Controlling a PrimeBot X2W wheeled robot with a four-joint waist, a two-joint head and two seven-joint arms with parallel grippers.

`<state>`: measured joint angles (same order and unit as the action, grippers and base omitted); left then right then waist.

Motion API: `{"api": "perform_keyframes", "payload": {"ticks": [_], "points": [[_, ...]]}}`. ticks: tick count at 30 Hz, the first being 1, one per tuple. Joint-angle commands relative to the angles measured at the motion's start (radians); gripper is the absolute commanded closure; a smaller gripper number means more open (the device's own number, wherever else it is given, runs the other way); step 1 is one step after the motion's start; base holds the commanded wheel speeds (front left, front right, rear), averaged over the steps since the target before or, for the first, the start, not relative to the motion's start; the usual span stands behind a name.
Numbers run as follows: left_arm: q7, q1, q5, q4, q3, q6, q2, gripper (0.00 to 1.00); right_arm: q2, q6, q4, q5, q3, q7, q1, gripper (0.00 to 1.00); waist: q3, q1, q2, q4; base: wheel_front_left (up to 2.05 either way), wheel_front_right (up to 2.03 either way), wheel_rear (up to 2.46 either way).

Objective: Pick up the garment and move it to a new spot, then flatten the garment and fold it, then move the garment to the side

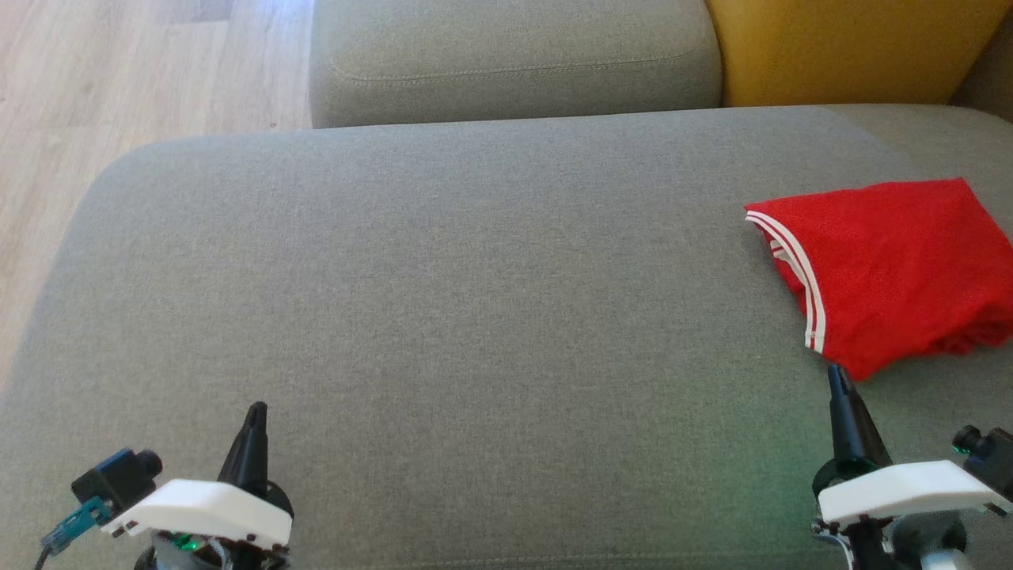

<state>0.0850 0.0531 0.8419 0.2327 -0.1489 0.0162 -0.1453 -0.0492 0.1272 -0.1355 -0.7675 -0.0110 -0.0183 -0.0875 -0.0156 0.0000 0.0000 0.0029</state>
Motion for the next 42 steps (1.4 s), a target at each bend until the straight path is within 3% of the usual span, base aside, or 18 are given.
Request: {"api": "perform_keyframes", "payload": {"ticks": [1,42], "points": [[-0.007,-0.059,0.026,-0.026,0.029,-0.013,-0.002,1.00,-0.023,0.001,0.026,-0.033,0.002,-0.003,0.052,1.00,0.000,0.0000,0.0000,0.000,0.00,0.00,0.00],[-0.114,-0.117,0.457,-0.004,0.159,-0.090,0.050,1.00,-0.028,0.003,-0.051,-0.519,-0.034,-0.037,0.133,1.00,0.011,0.0000,0.0000,-0.002,0.00,0.00,0.00]]}}
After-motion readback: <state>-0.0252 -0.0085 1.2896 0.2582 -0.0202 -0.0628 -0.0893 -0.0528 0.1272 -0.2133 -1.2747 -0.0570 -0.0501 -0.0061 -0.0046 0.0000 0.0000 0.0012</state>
